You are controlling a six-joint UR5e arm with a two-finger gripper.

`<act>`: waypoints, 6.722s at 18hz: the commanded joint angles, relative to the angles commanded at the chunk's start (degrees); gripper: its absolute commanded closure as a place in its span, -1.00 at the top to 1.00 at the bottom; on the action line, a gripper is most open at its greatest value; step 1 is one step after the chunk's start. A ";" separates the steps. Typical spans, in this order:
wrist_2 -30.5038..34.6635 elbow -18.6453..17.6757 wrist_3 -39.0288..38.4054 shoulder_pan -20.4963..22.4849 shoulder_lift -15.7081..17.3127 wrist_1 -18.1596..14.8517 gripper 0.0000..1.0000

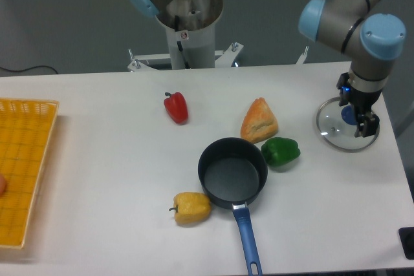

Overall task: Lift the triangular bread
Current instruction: 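Move the gripper from the glass lid toward the orange triangular bread, then lower the gripper down onto the triangular bread, then close the gripper on the triangular bread, then lift the grasped bread up off the table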

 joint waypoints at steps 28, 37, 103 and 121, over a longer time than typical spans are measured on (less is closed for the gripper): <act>-1.05 -19.33 -35.06 -10.99 12.66 -2.64 1.00; 3.68 -20.92 -28.74 -12.40 9.41 4.21 1.00; 9.76 -18.37 -21.09 -13.36 7.29 1.59 -0.87; 4.04 -5.45 -21.18 -11.43 10.72 -17.23 -0.87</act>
